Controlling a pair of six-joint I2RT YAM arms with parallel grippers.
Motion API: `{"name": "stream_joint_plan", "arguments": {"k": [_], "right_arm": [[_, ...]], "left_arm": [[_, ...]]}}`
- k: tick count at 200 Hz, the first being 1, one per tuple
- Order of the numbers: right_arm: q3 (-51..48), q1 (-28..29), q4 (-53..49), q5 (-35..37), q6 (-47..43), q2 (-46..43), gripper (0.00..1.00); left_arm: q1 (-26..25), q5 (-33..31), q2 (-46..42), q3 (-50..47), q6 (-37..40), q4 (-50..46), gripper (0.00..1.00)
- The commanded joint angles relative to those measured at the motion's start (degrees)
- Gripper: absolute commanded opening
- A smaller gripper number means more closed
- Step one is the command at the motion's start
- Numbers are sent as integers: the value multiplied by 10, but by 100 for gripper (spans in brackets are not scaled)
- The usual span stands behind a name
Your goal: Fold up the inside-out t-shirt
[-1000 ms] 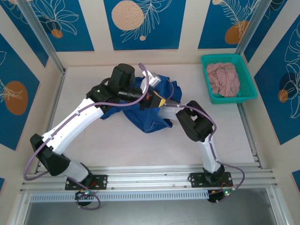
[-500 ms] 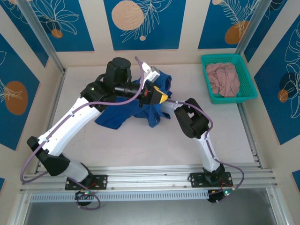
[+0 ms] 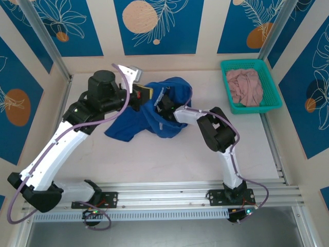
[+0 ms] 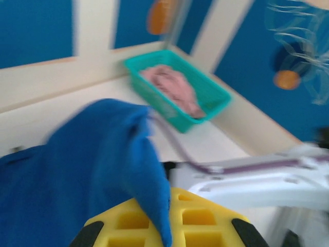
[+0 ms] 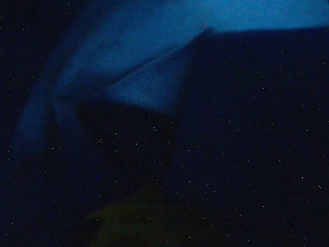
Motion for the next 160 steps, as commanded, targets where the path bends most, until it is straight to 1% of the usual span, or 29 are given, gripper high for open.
{"name": "stream_joint_plan", "arguments": {"k": [1,21,39,61,78,103,120,135,142,160], "right_arm": [[-65,-7,-5,-77,-13,-48,0],[-109,-10,22,-124,-9,-100,0],[-138,-12,42,-166,-3,-142,0],[-150,-12,50,-211,3,-180,0],[-155,-12,65,-241,16,-207,0],[-144,-10,76,-282,28,-227,0],[-120,-2,56,-294,21,-226,0],[-104,12,38,-285,9,-217,0],[-98,19,28,-278,1,-213,0],[-103,29,11,-251,-16,-214,0]], "left_arm": [[44,-123,-10,-33,-26,19,0],[86,-174,-11,-57,-33,27,0],[116,-193,-5,-74,-39,39,0],[137,-204,13,-76,-31,45,0],[139,-199,32,-71,-17,48,0],[139,-150,63,-67,-20,57,0],[139,-123,89,-53,-22,54,0],[139,-111,111,-35,-24,55,0],[139,-118,121,-26,-24,55,0],[151,-161,144,6,-21,37,0]]}}
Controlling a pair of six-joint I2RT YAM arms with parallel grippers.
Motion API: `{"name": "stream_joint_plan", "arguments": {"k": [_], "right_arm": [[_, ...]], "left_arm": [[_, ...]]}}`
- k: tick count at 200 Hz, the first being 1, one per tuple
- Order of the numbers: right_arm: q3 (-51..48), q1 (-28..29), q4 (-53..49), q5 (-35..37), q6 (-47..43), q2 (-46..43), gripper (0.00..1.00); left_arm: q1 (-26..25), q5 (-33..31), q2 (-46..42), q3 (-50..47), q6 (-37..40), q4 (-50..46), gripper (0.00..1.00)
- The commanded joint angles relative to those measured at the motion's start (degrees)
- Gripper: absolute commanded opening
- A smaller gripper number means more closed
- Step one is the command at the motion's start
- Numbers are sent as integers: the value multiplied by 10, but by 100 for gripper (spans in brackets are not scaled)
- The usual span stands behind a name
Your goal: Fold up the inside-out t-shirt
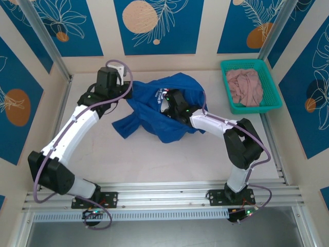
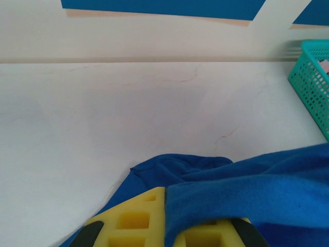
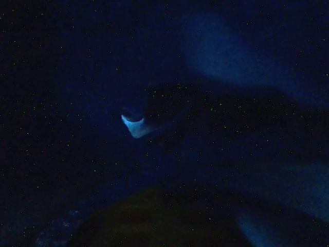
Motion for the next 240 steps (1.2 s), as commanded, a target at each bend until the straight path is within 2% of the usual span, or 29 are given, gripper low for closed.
{"name": "stream_joint_plan", "arguments": {"k": [1,14,45,76,104,140,161,194,240], "right_arm": [[14,16,-27,5,-23,-1,0],[-10,12,-22,18,-27,-15,0],[-42,3,-37,54,-44,-37,0],[-45,5,-48,62,-59,-37,0],[-42,3,-28,42,-51,-38,0],[16,-6,20,14,-3,-42,0],[49,-23,57,-6,38,-51,0],[73,-48,111,-55,104,-71,0],[76,-69,184,-113,175,-74,0]], "left_arm": [[22,-30,19,53,1,-4,0],[52,-33,29,68,-10,-12,0],[131,15,25,66,-50,-3,0],[166,46,13,40,-81,18,0],[154,85,13,3,-79,43,0],[102,163,-10,-98,-84,126,0],[74,186,-35,-148,-87,162,0],[48,201,-69,-202,-90,193,0],[31,202,-75,-223,-86,200,0]]}}
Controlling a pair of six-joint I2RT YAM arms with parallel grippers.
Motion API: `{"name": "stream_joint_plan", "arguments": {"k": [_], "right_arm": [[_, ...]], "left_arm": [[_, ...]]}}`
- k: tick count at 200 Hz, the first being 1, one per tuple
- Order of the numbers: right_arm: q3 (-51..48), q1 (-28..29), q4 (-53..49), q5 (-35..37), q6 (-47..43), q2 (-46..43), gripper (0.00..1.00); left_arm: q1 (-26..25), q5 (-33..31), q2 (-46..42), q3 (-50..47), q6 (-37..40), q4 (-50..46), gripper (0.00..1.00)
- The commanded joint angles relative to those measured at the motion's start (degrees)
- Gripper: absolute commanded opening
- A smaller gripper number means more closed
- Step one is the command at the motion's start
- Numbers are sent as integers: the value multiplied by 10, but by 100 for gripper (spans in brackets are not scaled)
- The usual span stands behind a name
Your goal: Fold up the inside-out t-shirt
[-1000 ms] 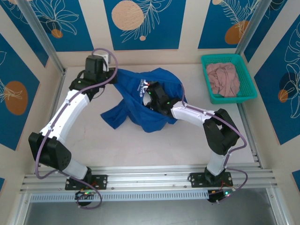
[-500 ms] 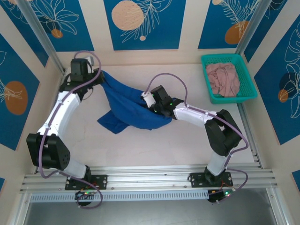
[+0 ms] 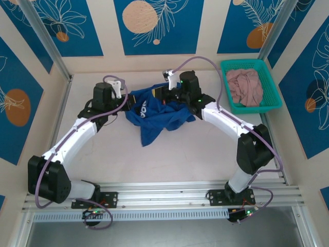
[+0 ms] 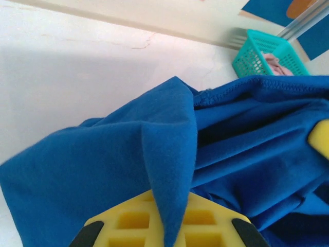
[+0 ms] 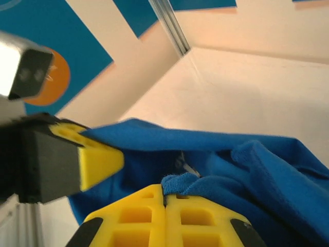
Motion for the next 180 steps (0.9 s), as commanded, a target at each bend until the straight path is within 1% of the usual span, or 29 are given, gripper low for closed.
{"name": "stream_joint_plan", "arguments": {"k": [1,21,44,60,75,100,116,133,149,158,162,180], "right_arm": [[19,-5,72,-58,60,-11,0],[29,-8,110,-94,93,-1,0],[59,-19,130,-126,117,-2,0],[59,-41,178,-142,160,-14,0],[65,-55,191,-147,179,-27,0],[69,-68,152,-123,152,-57,0],[50,-85,171,-117,169,-72,0],[39,-94,202,-139,201,-68,0],[36,-94,213,-160,207,-60,0],[36,-95,208,-168,203,-59,0],[35,-97,206,-172,199,-58,0],[44,-97,168,-192,168,-55,0]], "left_arm": [[-8,14,-6,-10,-3,25,0],[-10,5,8,-13,-9,21,0],[-8,-62,39,-11,-16,-18,0],[-1,-90,61,-19,-24,-27,0],[9,-101,73,-37,-38,-19,0],[21,-111,79,-65,-52,-1,0],[23,-131,81,-78,-49,-5,0],[25,-147,91,-96,-48,-4,0],[29,-149,96,-121,-55,14,0],[30,-136,87,-137,-56,34,6],[29,-131,81,-143,-56,41,10],[29,-95,27,-172,-41,77,39]]}}
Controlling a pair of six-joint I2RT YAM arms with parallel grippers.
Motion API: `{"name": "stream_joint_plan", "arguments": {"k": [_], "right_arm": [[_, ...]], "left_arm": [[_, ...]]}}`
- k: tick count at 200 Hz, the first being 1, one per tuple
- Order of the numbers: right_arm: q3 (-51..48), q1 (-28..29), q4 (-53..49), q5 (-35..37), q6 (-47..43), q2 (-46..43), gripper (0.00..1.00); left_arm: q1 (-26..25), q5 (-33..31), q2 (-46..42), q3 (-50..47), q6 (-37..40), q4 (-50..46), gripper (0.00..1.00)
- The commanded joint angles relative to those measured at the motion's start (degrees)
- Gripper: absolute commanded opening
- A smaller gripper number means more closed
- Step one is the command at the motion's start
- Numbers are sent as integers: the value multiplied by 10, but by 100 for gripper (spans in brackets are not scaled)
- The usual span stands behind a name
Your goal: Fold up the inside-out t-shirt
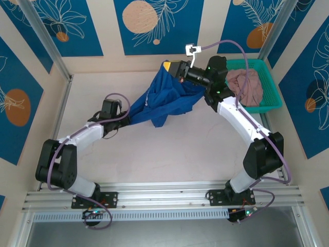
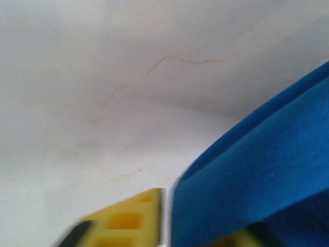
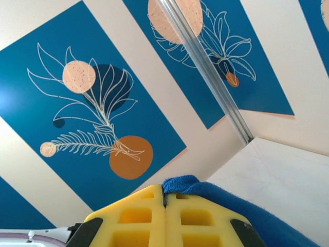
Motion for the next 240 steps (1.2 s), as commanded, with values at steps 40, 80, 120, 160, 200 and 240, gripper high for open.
{"name": "stream_joint_plan", "arguments": {"k": [40,80,120,160,200,240], "right_arm": [[11,6,-80,-68,-90,8,0],[8,17,-72,-53,-76,20,0],[-10,32,-45,32,1,18,0],[-4,54,-82,38,-16,4,0],[-28,56,-97,35,-45,-20,0],[-36,56,-66,4,-47,-25,0]], "left_arm": [[-3,32,-181,-47,47,45,83],[-62,130,-178,1,53,65,88],[-172,43,-175,5,77,101,89],[-145,11,-122,54,60,80,86],[-111,42,-107,76,44,75,76],[-99,71,-61,111,49,58,61]]}}
